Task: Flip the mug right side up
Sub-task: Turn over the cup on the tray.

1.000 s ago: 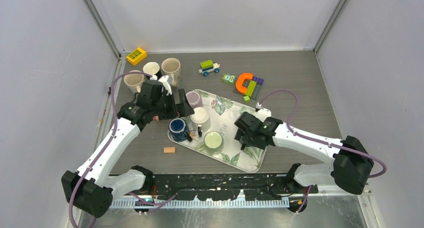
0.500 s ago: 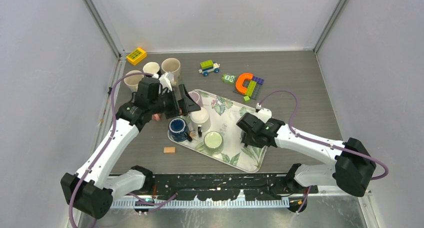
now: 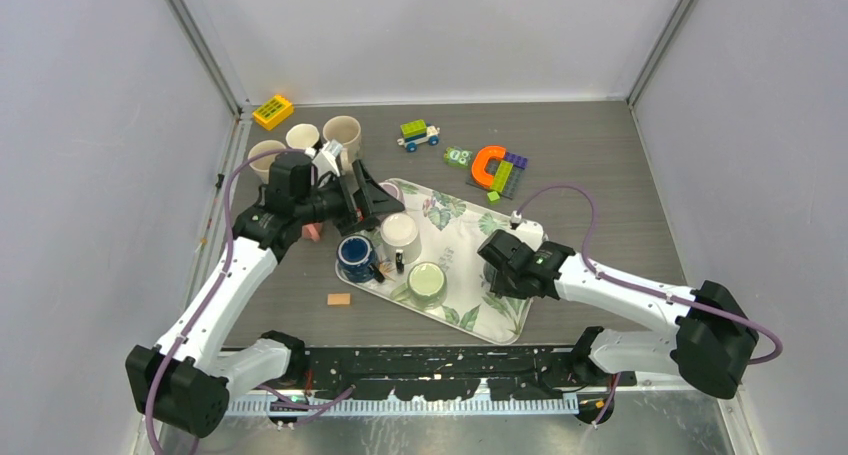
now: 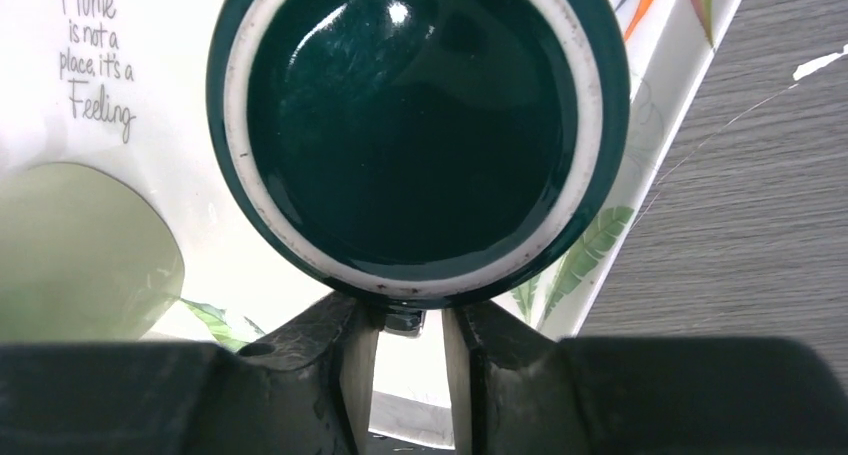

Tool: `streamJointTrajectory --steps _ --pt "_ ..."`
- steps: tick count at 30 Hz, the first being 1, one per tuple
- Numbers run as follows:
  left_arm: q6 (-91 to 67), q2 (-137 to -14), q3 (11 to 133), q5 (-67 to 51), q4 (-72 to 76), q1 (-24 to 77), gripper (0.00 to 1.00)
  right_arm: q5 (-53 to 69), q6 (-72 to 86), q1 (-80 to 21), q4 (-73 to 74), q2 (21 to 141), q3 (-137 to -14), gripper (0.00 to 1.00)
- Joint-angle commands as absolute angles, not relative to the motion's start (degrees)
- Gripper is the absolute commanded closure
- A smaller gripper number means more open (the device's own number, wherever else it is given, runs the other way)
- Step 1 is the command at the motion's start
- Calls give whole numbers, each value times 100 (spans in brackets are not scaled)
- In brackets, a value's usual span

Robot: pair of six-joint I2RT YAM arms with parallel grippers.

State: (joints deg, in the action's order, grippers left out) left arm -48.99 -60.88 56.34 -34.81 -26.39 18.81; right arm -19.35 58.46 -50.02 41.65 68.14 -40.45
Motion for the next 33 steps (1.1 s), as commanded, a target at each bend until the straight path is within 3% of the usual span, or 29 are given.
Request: streamJointTrajectory --steps 1,14,23,33 --pt "-5095 -5989 5597 -3761 -2272 1806 0 -2003 5629 -5001 4158 6643 -4058 69" --pt "-5101 -6081 5581 -3763 -2245 1771 0 -2112 5436 -5027 4242 6831 -4255 83" --pt "-5039 -6058 5564 -3748 -2313 1749 0 -2282 5669 -5020 4517 6815 -4425 60" --pt "-5071 -6092 5546 -3772 -2259 1740 0 -2509 5849 -5020 4428 7043 -4590 60"
